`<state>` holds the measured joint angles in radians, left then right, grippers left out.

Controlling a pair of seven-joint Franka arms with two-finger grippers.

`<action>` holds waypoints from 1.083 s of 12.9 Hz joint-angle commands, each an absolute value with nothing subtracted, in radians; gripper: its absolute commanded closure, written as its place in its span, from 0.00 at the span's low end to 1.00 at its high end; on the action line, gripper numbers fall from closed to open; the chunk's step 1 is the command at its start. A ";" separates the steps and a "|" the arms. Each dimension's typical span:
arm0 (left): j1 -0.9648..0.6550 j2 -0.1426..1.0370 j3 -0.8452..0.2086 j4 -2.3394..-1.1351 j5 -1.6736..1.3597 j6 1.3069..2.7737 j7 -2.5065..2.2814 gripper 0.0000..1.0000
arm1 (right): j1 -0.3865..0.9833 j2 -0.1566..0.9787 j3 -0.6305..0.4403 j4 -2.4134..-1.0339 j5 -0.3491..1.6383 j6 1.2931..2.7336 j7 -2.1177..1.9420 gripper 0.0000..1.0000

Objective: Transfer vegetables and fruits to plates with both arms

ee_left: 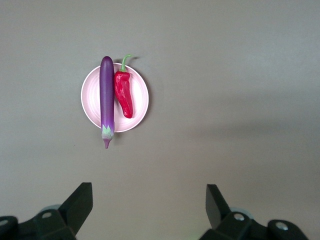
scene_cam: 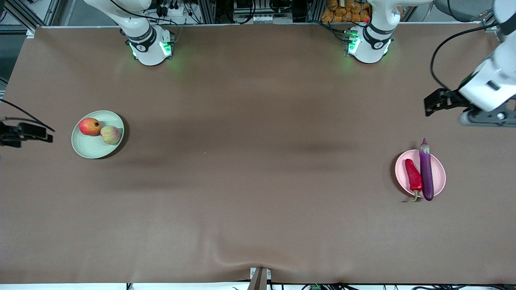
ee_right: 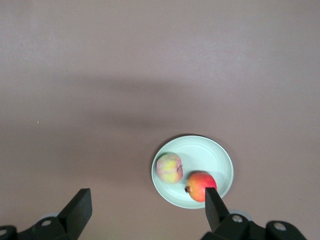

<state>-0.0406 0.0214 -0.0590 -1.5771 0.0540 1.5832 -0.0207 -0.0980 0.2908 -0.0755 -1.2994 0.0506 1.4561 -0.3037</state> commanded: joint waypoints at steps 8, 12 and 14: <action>-0.041 0.015 -0.045 -1.566 0.035 1.471 -0.002 0.00 | 0.026 -0.147 -0.064 -1.630 -0.058 1.494 0.026 0.00; -0.031 0.031 -0.044 -1.560 0.044 1.471 -0.009 0.00 | 0.011 -0.137 -0.075 -1.621 -0.060 1.508 -0.073 0.00; -0.035 0.049 -0.044 -1.557 0.046 1.471 -0.015 0.00 | 0.009 -0.080 -0.081 -1.535 -0.051 1.506 -0.113 0.00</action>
<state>-0.0358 0.0293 -0.0444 -1.5757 0.0497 1.4893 -0.0185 0.0177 -0.1149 -0.0806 -1.5947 -0.0455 1.5050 -0.0740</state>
